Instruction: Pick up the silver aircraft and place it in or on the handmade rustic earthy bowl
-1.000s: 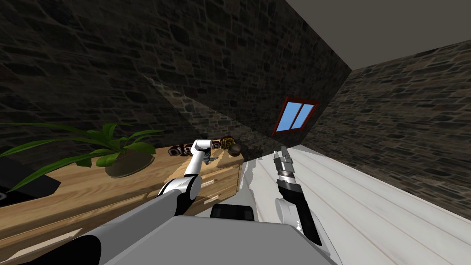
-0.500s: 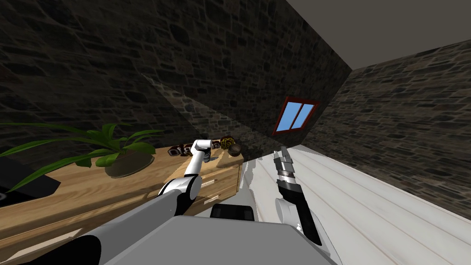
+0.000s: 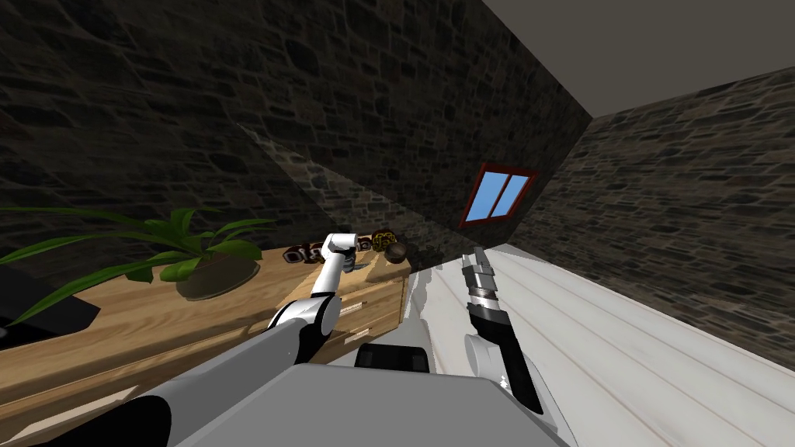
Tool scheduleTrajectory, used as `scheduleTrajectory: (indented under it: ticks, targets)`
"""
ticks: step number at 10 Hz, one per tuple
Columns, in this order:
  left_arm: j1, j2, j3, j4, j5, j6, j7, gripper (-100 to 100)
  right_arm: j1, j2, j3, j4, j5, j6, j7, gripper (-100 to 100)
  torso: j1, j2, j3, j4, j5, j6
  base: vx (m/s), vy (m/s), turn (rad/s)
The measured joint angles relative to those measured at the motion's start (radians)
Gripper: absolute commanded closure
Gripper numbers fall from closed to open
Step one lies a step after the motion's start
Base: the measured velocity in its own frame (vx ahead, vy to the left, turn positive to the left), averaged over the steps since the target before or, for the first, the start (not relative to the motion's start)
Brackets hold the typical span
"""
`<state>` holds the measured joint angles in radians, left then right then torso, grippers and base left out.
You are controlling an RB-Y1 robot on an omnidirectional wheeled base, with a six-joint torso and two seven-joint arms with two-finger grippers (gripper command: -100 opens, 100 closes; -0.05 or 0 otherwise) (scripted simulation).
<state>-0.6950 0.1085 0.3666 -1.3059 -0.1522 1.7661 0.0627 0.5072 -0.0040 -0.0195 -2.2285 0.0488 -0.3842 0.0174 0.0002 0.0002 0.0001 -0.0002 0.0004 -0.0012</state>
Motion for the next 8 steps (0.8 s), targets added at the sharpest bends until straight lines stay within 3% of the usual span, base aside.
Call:
scheduleTrajectory:
  ticks: [1, 4, 8]
  targets:
    - [0.000, 0.000, 0.000, 0.000, 0.000, 0.000, 0.000, 100, 0.000, 0.000, 0.000, 0.000, 0.000, 0.000, 0.000, 0, 0.000, -0.001, 0.000, 0.000, 0.000, 0.000, -0.043, -0.069, 0.033]
    - [-0.055, 0.032, -0.017, 0.021, -0.014, -0.005, 0.036, 100, 0.000, 0.000, 0.000, 0.000, 0.000, 0.000, 0.000, 0, -0.011, 0.002, 0.002, 0.001, -0.002, 0.001, -0.030, -0.157, 0.047]
    - [-0.127, 0.060, -0.052, 0.078, -0.042, 0.016, 0.114, 100, 0.000, 0.000, 0.000, 0.000, 0.000, 0.000, 0.000, 0, -0.012, -0.003, -0.001, 0.001, -0.003, 0.000, 0.044, -0.166, 0.053]
